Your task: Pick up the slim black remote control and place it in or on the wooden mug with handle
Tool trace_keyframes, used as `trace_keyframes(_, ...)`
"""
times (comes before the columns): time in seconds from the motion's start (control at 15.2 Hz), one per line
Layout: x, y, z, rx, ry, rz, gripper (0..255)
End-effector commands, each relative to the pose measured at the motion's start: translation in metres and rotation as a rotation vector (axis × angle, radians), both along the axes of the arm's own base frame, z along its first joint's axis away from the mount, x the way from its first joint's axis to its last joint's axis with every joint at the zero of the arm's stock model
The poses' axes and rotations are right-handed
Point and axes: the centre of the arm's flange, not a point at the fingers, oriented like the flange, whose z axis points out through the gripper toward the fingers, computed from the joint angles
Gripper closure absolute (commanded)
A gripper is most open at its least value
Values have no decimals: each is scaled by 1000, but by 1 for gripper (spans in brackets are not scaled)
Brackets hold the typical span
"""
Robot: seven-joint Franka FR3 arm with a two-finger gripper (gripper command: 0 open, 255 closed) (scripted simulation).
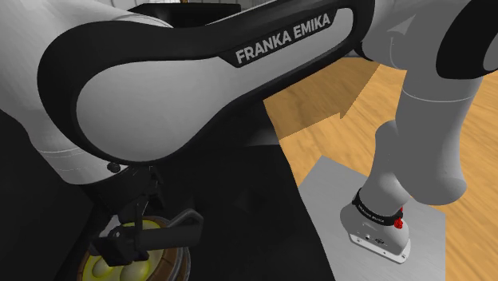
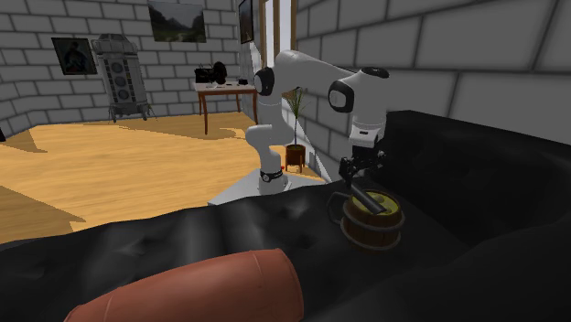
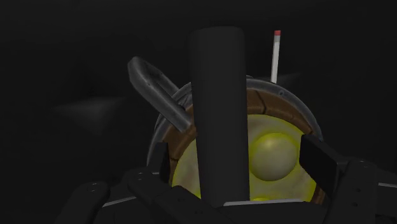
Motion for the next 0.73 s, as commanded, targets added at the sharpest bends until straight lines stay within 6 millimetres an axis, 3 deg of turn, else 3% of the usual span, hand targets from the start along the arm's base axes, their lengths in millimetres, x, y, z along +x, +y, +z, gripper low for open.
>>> trace_keyframes(0.0, 2, 0, 13, 0, 0, 0, 0)
trace_keyframes(0.2, 6, 0, 50, 0, 0, 0, 0)
trace_keyframes(0.66, 6, 0, 50, 0, 0, 0, 0)
